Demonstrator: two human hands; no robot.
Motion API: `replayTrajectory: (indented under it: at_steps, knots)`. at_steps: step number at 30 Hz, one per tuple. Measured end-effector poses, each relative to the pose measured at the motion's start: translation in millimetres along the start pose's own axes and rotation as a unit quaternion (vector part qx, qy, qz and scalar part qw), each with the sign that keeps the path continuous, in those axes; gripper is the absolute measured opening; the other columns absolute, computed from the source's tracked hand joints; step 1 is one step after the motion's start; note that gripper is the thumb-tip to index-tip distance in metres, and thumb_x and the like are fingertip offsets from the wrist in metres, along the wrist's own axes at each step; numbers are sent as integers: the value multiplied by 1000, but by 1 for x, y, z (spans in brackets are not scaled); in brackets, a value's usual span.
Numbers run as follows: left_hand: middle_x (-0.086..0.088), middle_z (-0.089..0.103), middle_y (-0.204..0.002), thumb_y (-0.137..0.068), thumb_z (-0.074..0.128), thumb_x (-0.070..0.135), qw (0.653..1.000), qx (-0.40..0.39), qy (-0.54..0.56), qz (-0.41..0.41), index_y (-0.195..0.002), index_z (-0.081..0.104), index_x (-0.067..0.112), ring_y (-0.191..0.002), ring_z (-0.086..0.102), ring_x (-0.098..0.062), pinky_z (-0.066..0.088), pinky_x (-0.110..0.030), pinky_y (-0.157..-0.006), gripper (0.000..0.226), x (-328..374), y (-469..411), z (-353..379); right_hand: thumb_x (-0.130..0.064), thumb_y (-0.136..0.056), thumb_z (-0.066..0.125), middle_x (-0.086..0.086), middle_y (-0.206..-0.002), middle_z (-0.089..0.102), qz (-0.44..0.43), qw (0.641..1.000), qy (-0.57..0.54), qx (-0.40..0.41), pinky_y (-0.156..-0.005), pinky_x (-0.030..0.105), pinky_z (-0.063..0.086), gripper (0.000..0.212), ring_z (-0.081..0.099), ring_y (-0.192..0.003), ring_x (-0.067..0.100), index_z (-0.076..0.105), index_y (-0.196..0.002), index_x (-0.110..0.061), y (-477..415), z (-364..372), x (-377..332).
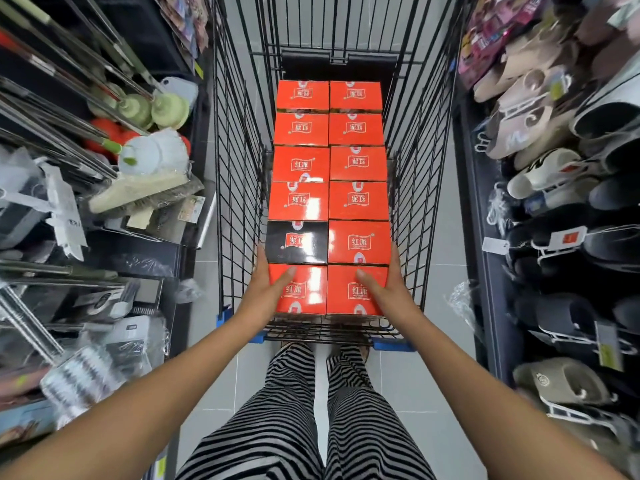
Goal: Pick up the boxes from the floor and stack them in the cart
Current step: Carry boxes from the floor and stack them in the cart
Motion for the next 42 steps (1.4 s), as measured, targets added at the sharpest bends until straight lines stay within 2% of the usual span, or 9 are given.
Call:
replayTrajectory:
  at_steps: [2,5,16,20,25,28,31,36,42]
  knots:
    - [8,14,-160,-70,56,81,998,-15,-63,12,-144,-3,57,-146,19,-14,22,-49,-117,98,-1,0,2,-81,-62,66,-5,-160,21,-19,1000,21,2,-113,53,32,115,30,-143,20,-8,-145,-53,0,-1,1]
    - [-1,-3,-162,-85,55,61,987,-10,-158,26,-146,-12,49,-148,-1,-14,12,-41,-117,92,6,5,8,-83,-59,65,-4,-159,23,-35,997,57,24,-112,52,33,119,31,-143,19,-10,-146,-51,-1,-2,1]
    - [-10,0,-161,-87,57,57,960,-4,-273,65,-153,-1,33,-148,4,-25,12,-44,-119,91,19,2,-10,-77,-62,68,0,-151,40,-15,990,129,57,-108,47,40,116,45,-133,21,7,-152,-34,17,-11,-9]
    - [-18,0,-160,-94,49,50,852,28,-453,261,-153,13,15,-148,-1,-32,6,-47,-120,78,71,12,-1,-47,-82,71,10,-158,24,-16,973,177,145,-117,33,20,100,24,-145,25,11,-154,-12,55,-20,-19]
    - [-19,-4,-160,-96,38,53,685,-102,-608,388,-154,8,18,-147,-6,-37,1,-47,-118,74,103,41,59,-48,-87,63,16,-151,32,68,939,194,277,-109,47,34,88,33,-135,37,19,-152,-9,132,-29,6]
    - [-27,25,-152,-90,44,55,580,-149,-648,471,-148,31,12,-141,20,-46,17,-55,-115,74,107,73,107,-52,-89,59,11,-151,31,148,905,194,348,-104,48,39,86,34,-134,35,16,-153,-14,190,-30,37]
    - [-29,41,-143,-79,60,58,525,-178,-649,522,-142,42,11,-135,33,-48,23,-56,-112,81,103,110,153,-53,-89,58,11,-149,31,223,872,161,405,-101,49,42,84,36,-132,35,17,-152,-18,254,-29,74]
    - [-21,8,-159,-88,44,64,428,-244,-664,562,-154,3,19,-146,6,-38,2,-48,-119,90,73,190,225,-53,-92,54,13,-153,24,322,817,73,473,-105,50,38,82,28,-137,37,13,-153,-17,368,-12,140]
    - [-18,6,-160,-88,48,63,318,-321,-651,610,-154,6,20,-147,2,-36,7,-44,-119,89,4,294,299,-48,-93,54,10,-153,28,405,741,-47,533,-106,43,32,75,31,-136,34,19,-151,-17,494,51,223]
Point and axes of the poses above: each hand's wrist, its own y-axis away from the middle knuckle, its own z-axis out of the palm, x = y × z, the point moved 5 cm from there along -y, towards the middle knuckle
